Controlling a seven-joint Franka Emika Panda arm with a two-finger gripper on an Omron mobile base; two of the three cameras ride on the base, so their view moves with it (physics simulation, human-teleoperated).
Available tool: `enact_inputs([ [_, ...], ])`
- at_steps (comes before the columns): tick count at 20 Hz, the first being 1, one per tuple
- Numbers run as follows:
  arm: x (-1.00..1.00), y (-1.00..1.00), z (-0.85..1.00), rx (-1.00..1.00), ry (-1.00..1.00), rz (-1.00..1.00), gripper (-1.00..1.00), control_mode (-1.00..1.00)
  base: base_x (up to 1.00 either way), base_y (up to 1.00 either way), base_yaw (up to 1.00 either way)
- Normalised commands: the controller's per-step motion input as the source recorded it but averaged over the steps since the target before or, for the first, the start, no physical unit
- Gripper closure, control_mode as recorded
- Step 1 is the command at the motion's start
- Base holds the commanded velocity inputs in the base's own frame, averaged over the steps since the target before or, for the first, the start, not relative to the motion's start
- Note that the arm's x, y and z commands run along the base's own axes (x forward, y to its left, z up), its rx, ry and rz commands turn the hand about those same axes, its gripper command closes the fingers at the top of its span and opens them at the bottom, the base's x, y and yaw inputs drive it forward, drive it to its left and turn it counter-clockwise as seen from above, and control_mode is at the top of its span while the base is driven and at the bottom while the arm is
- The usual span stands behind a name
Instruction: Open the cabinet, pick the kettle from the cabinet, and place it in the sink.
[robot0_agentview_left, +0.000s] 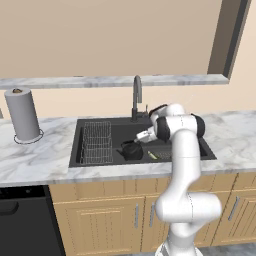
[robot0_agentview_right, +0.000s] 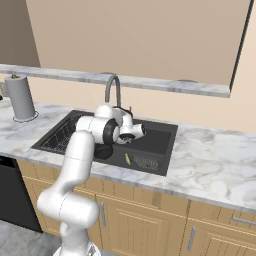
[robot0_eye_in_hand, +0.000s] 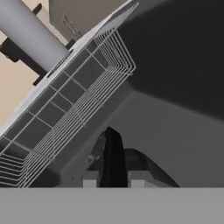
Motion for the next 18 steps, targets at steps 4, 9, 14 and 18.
enact_inputs([
  [4,0.15,0.05,-0.21,0.02,0.0,-0.03,1.0,-1.0,0.0,0.0,0.0],
  [9,0.19,0.01,-0.2,0.01,0.0,-0.01,1.0,-1.0,0.0,0.0,0.0],
  [14,0.23,0.04,-0.2,0.0,0.01,0.0,1.0,-1.0,0.0,0.0,0.0],
  [18,0.26,0.02,-0.2,0.0,0.02,0.0,1.0,-1.0,0.0,0.0,0.0],
])
